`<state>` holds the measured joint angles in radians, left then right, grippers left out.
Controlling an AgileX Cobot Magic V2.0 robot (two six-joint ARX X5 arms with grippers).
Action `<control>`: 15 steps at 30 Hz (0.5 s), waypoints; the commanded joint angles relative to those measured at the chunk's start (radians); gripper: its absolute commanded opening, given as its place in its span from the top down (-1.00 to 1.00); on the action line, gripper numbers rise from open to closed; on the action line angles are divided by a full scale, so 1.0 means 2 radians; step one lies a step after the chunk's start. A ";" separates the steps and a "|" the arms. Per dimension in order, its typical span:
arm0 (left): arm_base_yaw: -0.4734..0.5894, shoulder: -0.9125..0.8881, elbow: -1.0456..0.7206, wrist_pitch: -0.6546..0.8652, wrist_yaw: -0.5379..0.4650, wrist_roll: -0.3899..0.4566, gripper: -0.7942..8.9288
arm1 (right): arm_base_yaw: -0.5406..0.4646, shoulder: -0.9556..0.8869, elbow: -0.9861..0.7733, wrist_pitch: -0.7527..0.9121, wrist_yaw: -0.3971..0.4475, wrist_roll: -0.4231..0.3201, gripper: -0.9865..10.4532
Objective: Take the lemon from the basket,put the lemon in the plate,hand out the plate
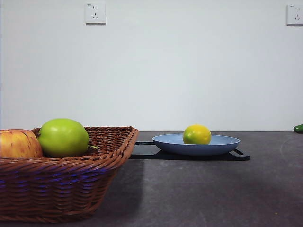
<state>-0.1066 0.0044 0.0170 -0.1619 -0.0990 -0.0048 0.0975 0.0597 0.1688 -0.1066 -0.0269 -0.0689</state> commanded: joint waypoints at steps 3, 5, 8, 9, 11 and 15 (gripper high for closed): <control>0.001 -0.001 -0.006 0.006 0.000 -0.003 0.82 | -0.002 -0.020 -0.055 0.020 0.000 0.008 0.81; 0.001 -0.001 -0.006 0.006 0.000 -0.003 0.82 | -0.002 -0.024 -0.070 0.019 0.000 0.018 0.81; 0.001 -0.001 -0.006 0.006 0.000 -0.003 0.82 | -0.002 -0.028 -0.080 0.008 0.000 0.036 0.81; 0.001 -0.001 -0.006 0.006 0.000 -0.003 0.82 | -0.002 -0.028 -0.080 0.000 0.000 0.038 0.81; 0.001 -0.001 -0.006 0.006 0.000 -0.003 0.82 | -0.002 -0.028 -0.080 -0.010 0.000 0.037 0.81; 0.001 -0.001 -0.006 0.006 0.000 -0.003 0.82 | -0.002 -0.028 -0.080 -0.035 0.000 0.044 0.81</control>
<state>-0.1066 0.0044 0.0170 -0.1619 -0.0990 -0.0048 0.0921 0.0071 0.0116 -0.1635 -0.0265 -0.0006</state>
